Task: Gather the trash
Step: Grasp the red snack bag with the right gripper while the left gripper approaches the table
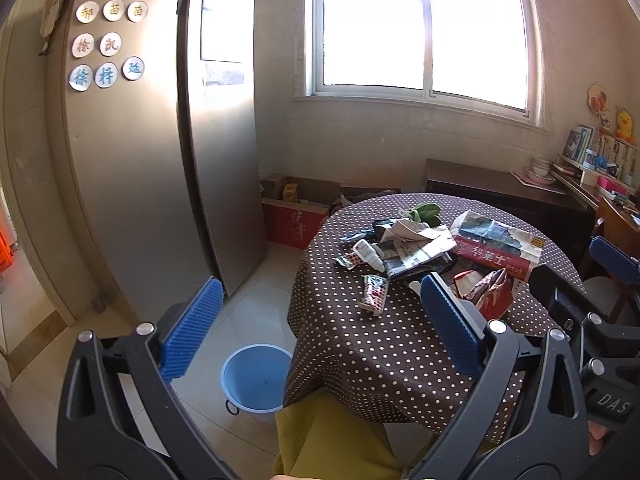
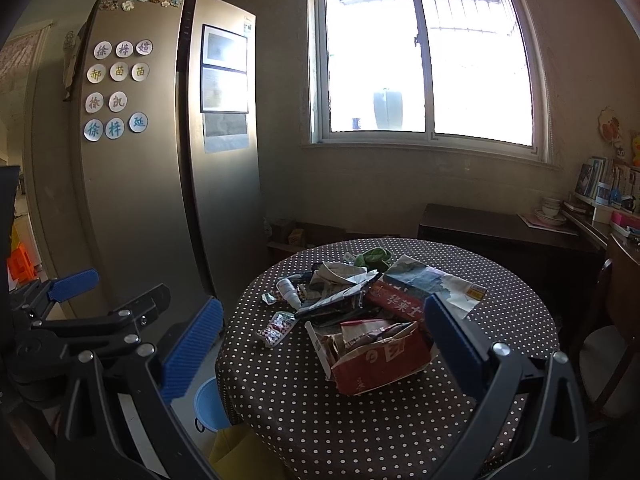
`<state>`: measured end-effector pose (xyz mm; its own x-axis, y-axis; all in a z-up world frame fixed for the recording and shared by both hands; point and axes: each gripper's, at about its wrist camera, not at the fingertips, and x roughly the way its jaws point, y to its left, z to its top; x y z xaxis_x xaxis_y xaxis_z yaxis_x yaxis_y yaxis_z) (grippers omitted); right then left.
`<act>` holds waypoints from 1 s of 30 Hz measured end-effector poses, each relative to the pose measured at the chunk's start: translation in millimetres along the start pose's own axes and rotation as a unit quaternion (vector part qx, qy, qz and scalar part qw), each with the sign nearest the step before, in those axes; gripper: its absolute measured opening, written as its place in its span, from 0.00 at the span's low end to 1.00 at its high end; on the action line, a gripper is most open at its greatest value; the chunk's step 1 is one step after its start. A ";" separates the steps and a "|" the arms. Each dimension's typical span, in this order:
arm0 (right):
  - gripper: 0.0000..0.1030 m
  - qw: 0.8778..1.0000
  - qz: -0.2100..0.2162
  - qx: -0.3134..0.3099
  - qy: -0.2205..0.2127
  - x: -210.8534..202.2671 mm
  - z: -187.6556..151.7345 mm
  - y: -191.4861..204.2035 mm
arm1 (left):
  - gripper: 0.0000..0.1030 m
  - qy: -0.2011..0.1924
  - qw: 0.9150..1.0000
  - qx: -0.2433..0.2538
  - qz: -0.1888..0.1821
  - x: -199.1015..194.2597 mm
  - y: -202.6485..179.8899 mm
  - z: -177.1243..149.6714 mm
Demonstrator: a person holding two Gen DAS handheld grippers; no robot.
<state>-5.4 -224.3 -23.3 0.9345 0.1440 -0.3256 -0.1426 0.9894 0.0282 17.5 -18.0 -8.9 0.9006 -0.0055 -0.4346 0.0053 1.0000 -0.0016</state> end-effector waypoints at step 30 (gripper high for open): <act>0.96 0.986 -0.044 0.057 0.147 102.6 -44.5 -44.8 | 0.94 0.148 0.988 0.028 -0.027 121.7 -32.9 -32.9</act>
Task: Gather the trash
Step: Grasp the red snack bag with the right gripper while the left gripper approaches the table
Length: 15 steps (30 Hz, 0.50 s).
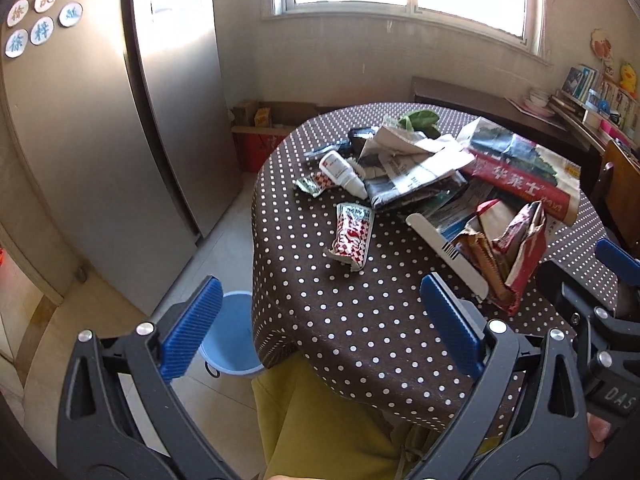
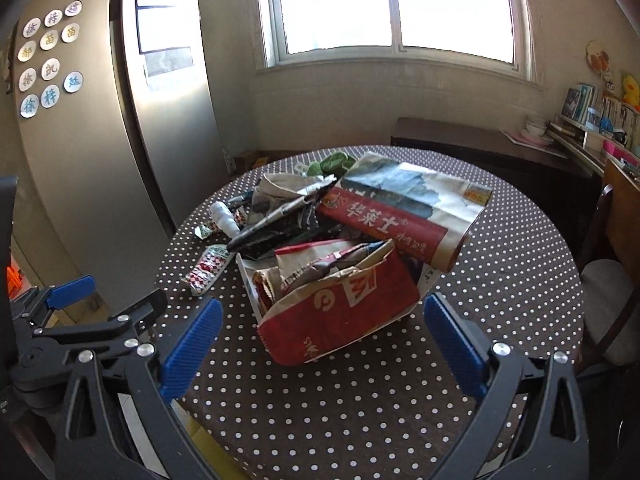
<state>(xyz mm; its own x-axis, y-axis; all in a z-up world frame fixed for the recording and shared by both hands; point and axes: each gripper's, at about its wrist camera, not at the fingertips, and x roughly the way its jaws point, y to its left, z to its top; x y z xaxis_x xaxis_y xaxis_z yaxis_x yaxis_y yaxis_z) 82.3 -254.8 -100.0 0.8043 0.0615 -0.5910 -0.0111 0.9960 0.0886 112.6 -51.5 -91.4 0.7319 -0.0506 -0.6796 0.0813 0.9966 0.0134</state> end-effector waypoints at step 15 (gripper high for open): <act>0.96 0.994 0.010 0.078 0.081 84.1 17.8 -16.5 | 0.94 0.053 0.997 -0.046 -0.026 43.8 19.5 11.5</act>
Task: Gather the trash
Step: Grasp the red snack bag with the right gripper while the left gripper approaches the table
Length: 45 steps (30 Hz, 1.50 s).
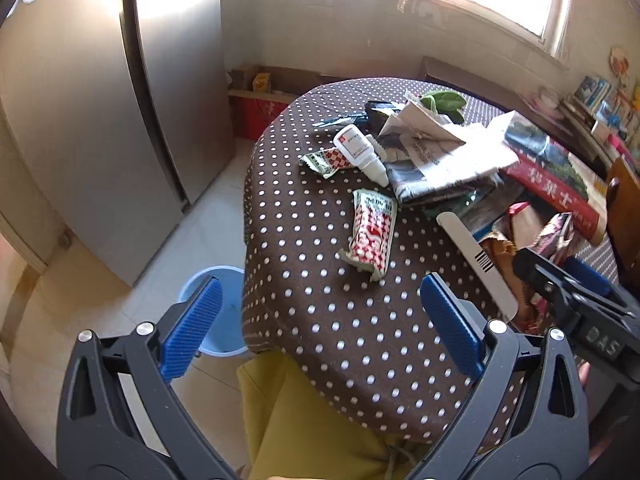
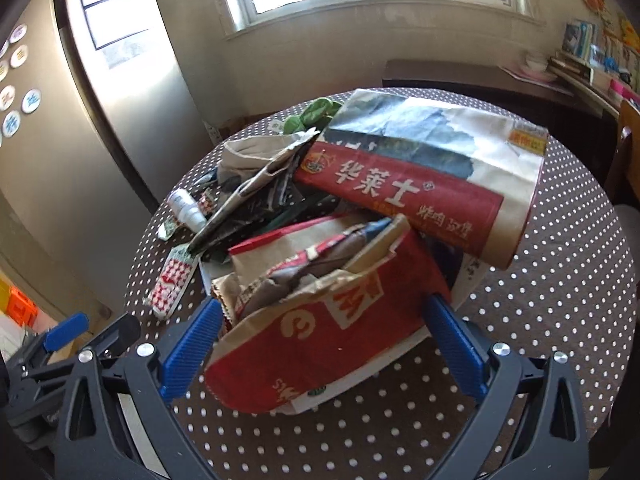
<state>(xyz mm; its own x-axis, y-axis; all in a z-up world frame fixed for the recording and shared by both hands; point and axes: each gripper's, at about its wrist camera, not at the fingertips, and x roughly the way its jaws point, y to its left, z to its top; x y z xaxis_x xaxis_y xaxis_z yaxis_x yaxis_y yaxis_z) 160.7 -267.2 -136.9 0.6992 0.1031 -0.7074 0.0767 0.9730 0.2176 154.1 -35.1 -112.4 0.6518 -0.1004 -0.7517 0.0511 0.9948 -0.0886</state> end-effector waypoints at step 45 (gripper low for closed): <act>0.21 0.998 0.003 0.013 -0.067 -65.6 -5.2 -25.8 | 0.12 -0.049 0.998 0.035 -0.018 7.4 -2.1 19.9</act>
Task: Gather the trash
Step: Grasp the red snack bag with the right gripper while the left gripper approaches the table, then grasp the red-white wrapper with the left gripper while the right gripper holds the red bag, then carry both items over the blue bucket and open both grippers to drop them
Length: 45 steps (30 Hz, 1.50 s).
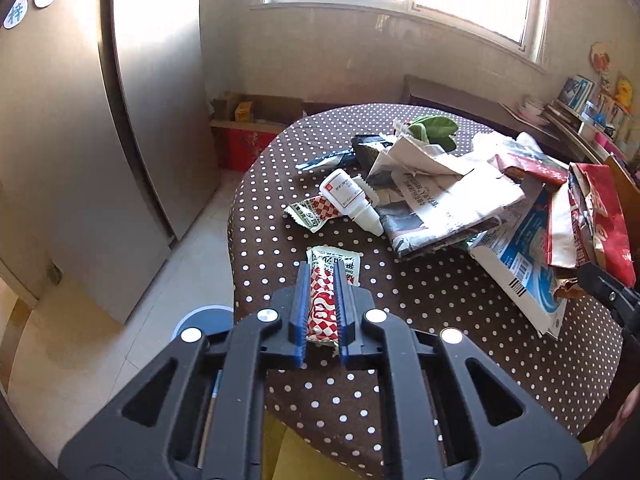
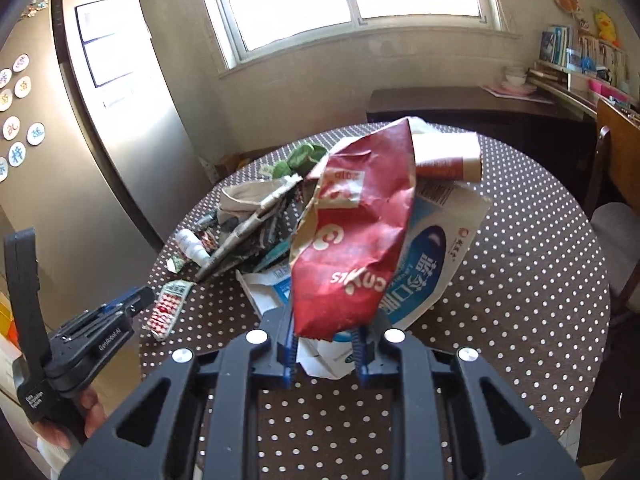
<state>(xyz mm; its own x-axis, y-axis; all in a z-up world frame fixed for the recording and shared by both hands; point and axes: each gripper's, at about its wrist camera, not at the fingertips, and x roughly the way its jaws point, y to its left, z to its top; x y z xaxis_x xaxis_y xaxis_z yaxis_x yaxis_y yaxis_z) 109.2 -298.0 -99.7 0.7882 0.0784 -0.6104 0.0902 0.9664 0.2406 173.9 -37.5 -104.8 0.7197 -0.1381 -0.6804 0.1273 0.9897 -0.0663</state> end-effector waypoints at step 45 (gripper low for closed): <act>0.21 0.993 0.096 -0.067 -0.024 -6.0 18.6 66.5 | 0.10 -0.001 0.999 -0.013 0.044 -12.9 48.6 -5.1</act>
<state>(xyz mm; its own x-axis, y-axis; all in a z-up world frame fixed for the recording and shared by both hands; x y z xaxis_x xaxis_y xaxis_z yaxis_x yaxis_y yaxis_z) 121.8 -238.8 -66.0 0.8110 0.2553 -0.5265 -0.1431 0.9590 0.2446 167.3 12.6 -103.0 0.7284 -0.0515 -0.6833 0.0460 0.9986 -0.0263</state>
